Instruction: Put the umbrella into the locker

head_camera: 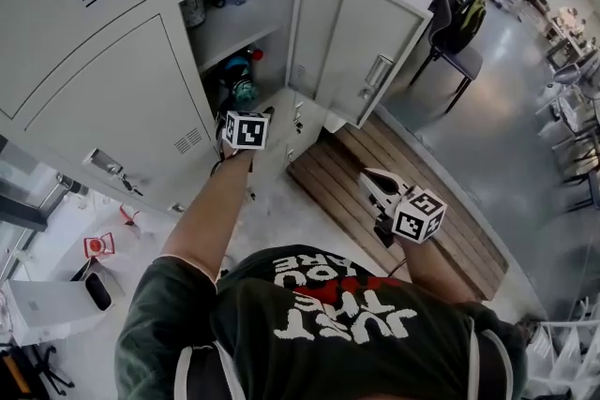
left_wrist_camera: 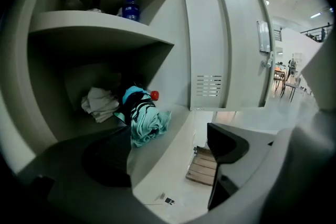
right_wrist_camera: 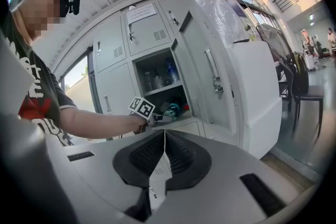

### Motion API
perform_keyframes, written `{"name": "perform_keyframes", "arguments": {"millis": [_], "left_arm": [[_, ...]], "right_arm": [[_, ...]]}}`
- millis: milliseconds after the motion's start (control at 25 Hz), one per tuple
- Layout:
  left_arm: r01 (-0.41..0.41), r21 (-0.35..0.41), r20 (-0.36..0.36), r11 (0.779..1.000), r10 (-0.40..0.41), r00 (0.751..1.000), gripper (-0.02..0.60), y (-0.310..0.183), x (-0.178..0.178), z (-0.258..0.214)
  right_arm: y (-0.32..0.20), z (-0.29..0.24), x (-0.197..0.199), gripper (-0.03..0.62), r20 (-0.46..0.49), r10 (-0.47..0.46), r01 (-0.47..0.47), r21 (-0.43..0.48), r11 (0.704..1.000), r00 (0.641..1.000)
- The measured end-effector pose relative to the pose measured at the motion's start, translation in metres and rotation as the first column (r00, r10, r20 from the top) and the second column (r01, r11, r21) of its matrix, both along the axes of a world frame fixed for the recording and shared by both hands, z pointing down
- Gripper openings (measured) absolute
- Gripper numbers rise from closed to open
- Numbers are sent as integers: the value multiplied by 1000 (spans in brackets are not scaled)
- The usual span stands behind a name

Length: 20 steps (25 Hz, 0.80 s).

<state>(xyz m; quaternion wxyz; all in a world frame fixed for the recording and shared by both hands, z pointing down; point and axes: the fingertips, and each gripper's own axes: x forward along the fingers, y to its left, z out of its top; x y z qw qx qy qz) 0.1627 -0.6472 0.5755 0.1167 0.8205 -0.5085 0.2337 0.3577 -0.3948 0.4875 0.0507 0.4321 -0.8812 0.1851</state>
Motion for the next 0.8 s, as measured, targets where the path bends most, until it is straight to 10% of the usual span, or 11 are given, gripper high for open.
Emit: {"name": "perform_keyframes", "arguments": {"millis": [440,800], "left_arm": [[-97,53,-179,994,105,978,448,73,-18,-47],[-241,100,-337,965,261,905,446,133,-51,-99]], "right_arm": [[-4,-11,-22,35,-3,-45,45,42,998,999],[-13,-34,-60,35,-8,-25,25,100,995,1000]]}}
